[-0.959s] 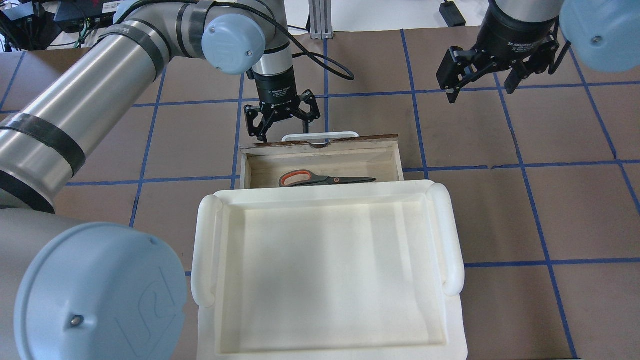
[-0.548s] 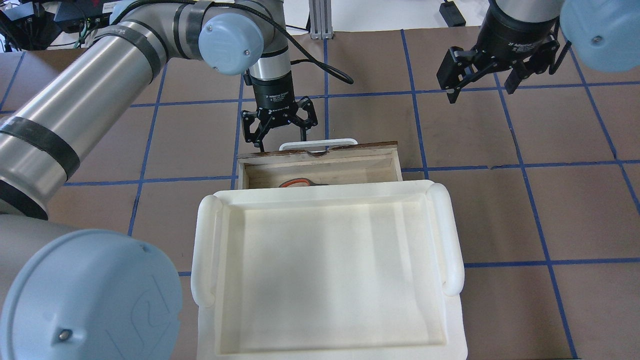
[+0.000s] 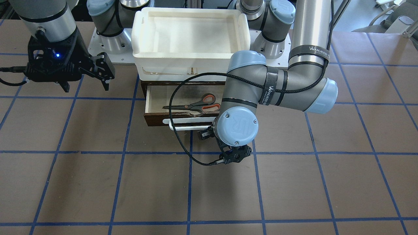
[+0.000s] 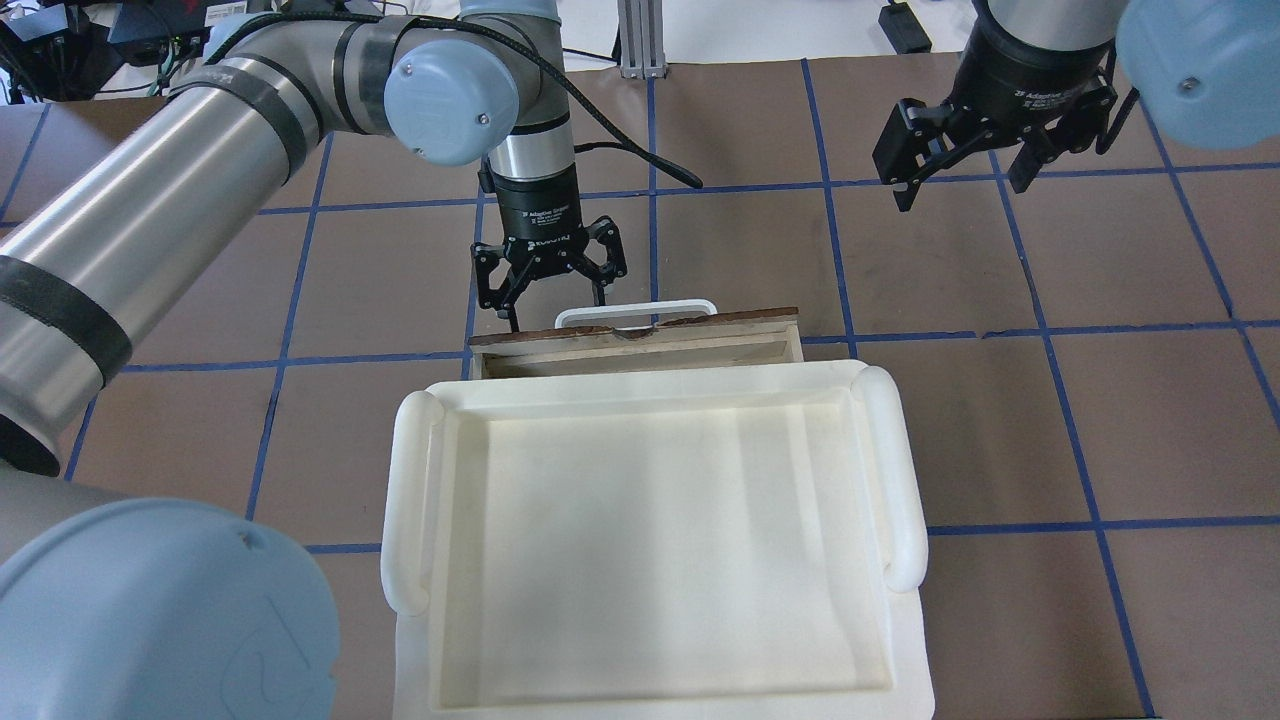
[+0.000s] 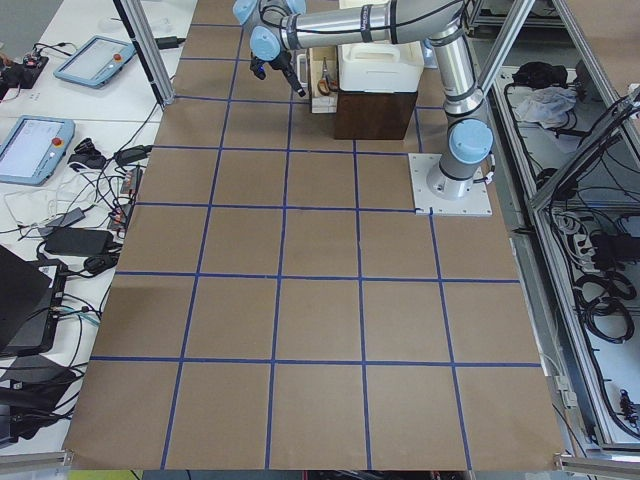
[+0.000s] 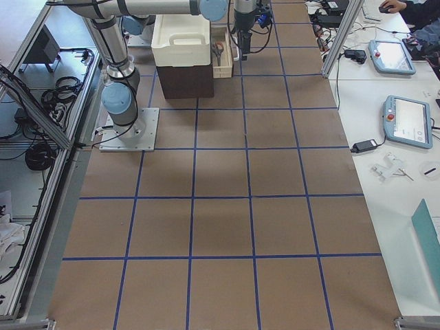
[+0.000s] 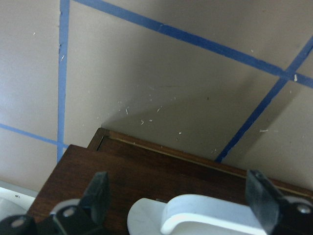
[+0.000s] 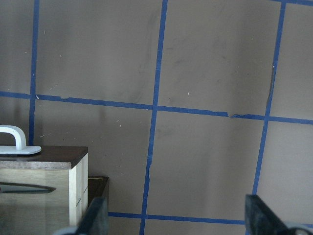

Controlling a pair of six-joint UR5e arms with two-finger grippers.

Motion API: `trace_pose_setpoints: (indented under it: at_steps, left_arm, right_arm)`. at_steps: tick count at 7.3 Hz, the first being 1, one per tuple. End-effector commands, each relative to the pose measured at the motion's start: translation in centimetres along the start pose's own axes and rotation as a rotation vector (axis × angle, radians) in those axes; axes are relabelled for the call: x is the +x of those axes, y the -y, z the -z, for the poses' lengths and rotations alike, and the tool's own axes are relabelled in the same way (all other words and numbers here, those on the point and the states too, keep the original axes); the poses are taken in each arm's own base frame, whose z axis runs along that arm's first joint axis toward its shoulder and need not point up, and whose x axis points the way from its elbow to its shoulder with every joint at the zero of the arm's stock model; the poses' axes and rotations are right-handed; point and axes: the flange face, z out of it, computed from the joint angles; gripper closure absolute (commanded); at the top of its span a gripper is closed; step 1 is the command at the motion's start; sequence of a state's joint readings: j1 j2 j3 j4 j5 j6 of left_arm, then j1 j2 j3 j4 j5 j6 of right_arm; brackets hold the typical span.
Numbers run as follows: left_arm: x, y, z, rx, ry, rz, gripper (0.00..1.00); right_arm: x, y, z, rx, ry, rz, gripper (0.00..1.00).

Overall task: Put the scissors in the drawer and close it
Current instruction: 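Push the drawer front with the left gripper toward the box to close it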

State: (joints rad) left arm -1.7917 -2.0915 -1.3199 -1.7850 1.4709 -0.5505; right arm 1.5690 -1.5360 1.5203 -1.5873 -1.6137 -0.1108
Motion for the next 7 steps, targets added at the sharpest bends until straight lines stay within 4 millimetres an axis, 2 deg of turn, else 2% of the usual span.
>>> trace_pose_setpoints:
  at_steps: [1, 5, 7]
  left_arm:
    - [-0.3, -0.6, -0.6, -0.036, 0.016, 0.003, 0.0]
    - [-0.3, -1.3, -1.7, -0.062, 0.035, 0.001, 0.0]
    - [-0.6, -1.8, -1.5, -0.059, 0.042, 0.001, 0.0]
  right_arm:
    - [0.0, 0.0, 0.0, 0.001, 0.0, 0.001, 0.0]
    - [0.0, -0.2, -0.2, -0.006, -0.001, 0.0, 0.0]
    - [0.0, -0.2, -0.2, 0.001, -0.002, 0.001, 0.0]
